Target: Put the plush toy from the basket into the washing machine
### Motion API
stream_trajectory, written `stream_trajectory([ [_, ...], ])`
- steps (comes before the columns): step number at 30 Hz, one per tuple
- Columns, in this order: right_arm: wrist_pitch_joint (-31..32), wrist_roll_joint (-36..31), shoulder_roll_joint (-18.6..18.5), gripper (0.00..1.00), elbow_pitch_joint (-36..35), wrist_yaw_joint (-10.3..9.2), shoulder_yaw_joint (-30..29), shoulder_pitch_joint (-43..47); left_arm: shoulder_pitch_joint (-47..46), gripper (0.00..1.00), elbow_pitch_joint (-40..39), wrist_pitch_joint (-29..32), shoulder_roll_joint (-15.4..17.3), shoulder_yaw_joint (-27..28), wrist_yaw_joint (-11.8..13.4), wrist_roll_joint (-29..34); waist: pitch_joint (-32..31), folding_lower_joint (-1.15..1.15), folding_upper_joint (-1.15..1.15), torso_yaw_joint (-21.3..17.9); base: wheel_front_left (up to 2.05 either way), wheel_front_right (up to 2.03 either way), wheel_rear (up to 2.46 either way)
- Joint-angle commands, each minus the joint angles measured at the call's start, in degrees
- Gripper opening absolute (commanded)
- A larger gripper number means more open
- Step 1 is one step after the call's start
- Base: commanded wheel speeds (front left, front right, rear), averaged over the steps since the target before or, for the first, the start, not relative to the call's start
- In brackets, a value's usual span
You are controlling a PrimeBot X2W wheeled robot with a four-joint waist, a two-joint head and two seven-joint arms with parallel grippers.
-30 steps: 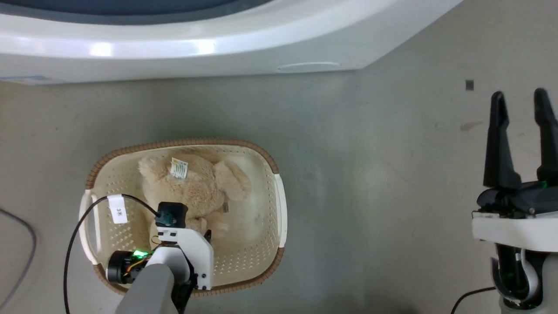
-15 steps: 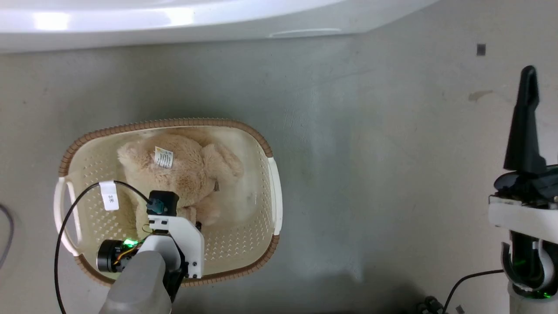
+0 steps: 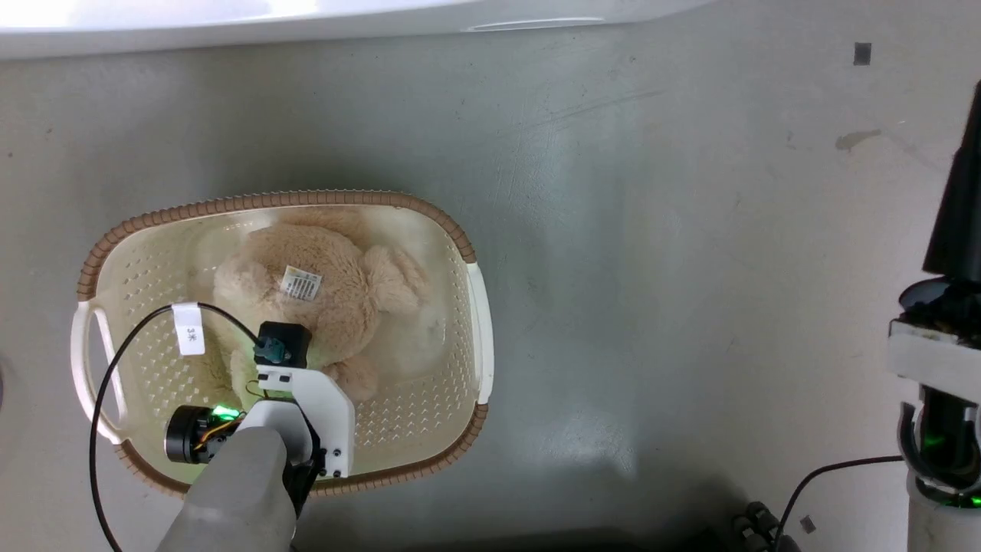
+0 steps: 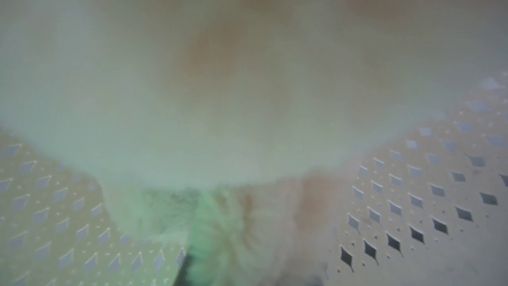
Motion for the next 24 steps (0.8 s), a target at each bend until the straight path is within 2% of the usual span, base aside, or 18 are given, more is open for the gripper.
stream_trajectory([
  [1,-0.65,0.98,-0.02,1.0,-0.59,-0.04,-0.44,-1.5,-1.42,0.0,2.09,-0.36,0.37,-0.41,-0.2,-0.8,0.01,0.0,0.0,-0.04,0.0,0.0,0.0],
  [8,-1.42,2.11,-0.03,1.0,0.07,-0.04,-0.68,-1.34,-2.79,0.0,5.9,-1.7,-0.32,-1.62,-0.96,-2.36,-1.82,0.0,0.0,0.1,0.0,0.0,0.0],
  [16,-1.42,1.97,-0.03,1.0,3.62,-0.04,-1.89,2.07,0.54,0.0,5.9,-3.68,-2.24,-2.39,-1.33,-3.08,-10.76,0.0,0.0,1.18,0.0,0.0,0.0],
  [24,-1.42,1.98,-0.03,1.0,6.55,-0.04,-2.31,5.91,3.35,0.0,5.9,-7.32,-3.9,-4.06,-3.08,-3.37,-19.64,0.0,0.0,3.29,0.0,0.0,0.0],
])
